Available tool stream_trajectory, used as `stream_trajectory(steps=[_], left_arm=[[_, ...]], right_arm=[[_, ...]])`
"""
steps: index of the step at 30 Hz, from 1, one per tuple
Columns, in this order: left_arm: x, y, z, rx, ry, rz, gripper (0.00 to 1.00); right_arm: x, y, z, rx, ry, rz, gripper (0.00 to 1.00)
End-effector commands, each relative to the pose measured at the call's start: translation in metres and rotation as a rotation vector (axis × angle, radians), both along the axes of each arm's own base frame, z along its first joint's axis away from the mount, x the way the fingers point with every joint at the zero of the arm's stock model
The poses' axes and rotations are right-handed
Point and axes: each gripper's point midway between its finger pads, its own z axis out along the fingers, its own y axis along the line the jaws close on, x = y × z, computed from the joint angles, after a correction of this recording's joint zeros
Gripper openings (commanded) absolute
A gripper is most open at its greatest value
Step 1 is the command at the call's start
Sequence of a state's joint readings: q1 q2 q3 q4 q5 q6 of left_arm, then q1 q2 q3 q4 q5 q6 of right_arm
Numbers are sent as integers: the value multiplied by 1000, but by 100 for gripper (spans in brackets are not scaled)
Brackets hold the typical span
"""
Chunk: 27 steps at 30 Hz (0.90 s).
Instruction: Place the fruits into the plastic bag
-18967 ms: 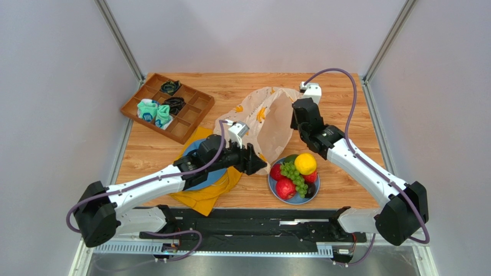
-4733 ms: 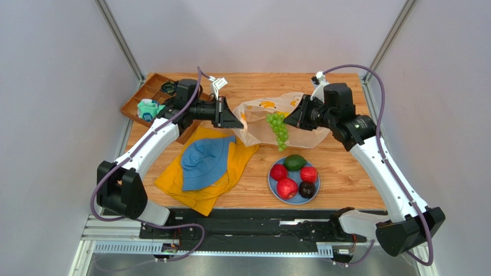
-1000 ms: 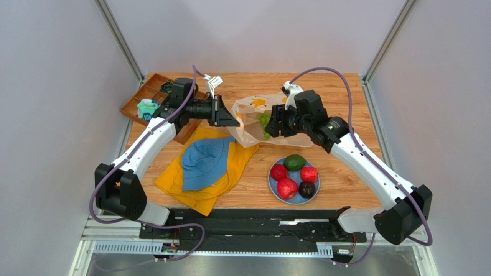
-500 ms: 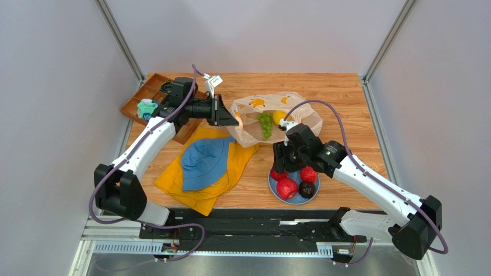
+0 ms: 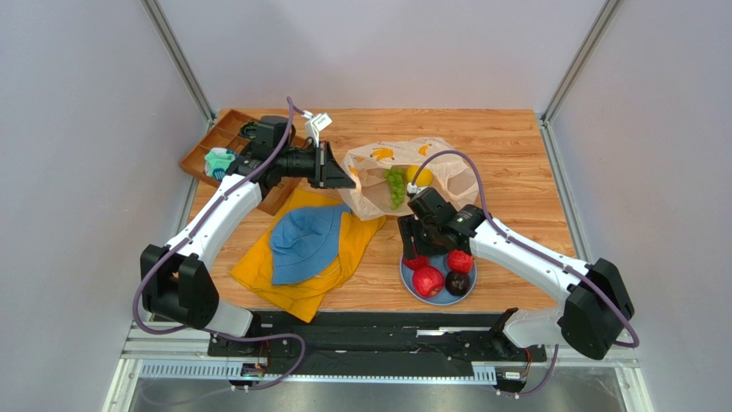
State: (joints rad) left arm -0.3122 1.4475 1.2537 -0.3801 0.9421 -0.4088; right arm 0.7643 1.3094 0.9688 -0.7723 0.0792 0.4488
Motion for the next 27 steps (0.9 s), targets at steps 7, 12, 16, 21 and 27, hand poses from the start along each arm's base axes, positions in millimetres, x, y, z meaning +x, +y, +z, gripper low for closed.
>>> stream_trajectory(steps=[7,12,16,21,27], left_arm=[[5,1,19,-8,-79,-4,0],[4,1,20,-9,-79,-5,0],[5,1,19,-9,-77,-5,0],[5,1,19,-9,-77,-5,0],[5,1,20,-10,-77,-5,0]], right_arm=[[25,3,-12,-18,-34,-65,71],[28,1,-19,-25,-29,-81,72],[26,1,-25,-27,-17,-82,72],[21,0,-35,-30,11,-88,71],[16,-2,-45,-31,24,-89,71]])
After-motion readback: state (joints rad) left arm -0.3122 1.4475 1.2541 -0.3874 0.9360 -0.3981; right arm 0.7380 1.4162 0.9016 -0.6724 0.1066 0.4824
